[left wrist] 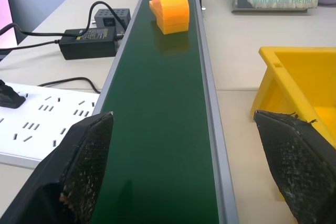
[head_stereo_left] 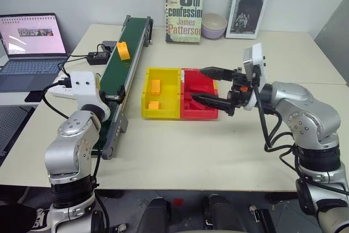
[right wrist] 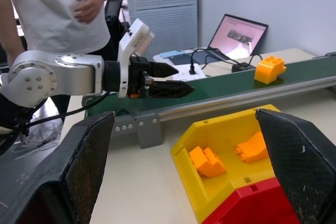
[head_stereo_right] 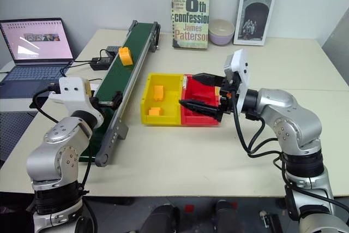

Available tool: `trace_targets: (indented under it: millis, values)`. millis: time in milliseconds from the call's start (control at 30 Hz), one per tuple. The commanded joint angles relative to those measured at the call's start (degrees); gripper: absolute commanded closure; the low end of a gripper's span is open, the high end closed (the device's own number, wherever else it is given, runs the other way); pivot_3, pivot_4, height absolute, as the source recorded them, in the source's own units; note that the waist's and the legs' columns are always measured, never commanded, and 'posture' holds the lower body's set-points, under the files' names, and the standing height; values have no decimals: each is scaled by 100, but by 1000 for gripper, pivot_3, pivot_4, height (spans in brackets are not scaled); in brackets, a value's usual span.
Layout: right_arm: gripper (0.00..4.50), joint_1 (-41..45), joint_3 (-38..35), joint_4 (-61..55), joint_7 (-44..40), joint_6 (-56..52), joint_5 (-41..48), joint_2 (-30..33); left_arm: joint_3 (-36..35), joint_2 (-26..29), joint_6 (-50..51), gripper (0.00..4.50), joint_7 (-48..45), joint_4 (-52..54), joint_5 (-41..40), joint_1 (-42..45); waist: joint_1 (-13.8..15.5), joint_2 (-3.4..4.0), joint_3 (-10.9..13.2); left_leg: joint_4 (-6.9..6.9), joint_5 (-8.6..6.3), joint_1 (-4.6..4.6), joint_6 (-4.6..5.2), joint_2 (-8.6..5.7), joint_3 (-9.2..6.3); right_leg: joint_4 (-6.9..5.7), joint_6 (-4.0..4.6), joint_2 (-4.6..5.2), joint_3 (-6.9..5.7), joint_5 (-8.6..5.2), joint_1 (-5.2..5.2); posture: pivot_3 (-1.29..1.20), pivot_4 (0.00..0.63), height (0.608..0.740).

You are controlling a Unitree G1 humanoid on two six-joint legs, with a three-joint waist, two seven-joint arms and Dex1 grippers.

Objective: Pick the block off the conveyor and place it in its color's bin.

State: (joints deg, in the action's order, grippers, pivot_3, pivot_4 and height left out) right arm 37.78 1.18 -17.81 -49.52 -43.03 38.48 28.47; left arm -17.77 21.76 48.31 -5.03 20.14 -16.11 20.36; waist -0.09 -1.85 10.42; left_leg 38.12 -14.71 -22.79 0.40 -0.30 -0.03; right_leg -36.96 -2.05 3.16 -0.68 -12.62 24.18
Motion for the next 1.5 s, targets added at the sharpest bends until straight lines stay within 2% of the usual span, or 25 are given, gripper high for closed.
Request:
trace_targets:
  millis: [33, 767, 1000, 1133, 1500]
  values:
    - [0, 114, -48, -179, -39, 129, 61, 23, -23, -11, -125, 71, 118, 207, 86, 67, 1, 0, 0, 0, 0, 0, 0, 0, 0, 0, 0, 0, 1, 0, 0, 0, 150, 740]
    - [0, -38, -197, -625, 325, -97, 186, 239, 243, -169, -608, 71, 212, -944, 353, 614, 9, 0, 0, 0, 0, -2, 0, -2, 1, 2, 0, 2, 0, 0, 1, 0, 150, 740]
    - [0, -53, -222, -490, 309, -33, 173, 353, 105, -282, -507, 71, 344, -1010, 299, 635, 10, 0, 0, -1, 0, -3, 0, 0, 0, 2, 0, 2, 0, 0, 2, 0, 150, 740]
    - [0, -63, -232, -444, 289, 13, 165, 385, -214, -413, -257, 746, 419, -879, 4, 677, 9, 0, 0, -1, 0, -3, 0, 1, 0, 2, 0, 5, 0, 0, 2, 0, 150, 740]
    - [0, 46, -225, -359, 265, 53, 184, 384, -378, -423, 337, 2860, 659, -513, -110, 652, 8, 0, 0, 0, 0, -3, 0, -3, 1, 2, 0, 1, -1, 0, 1, 0, 150, 740]
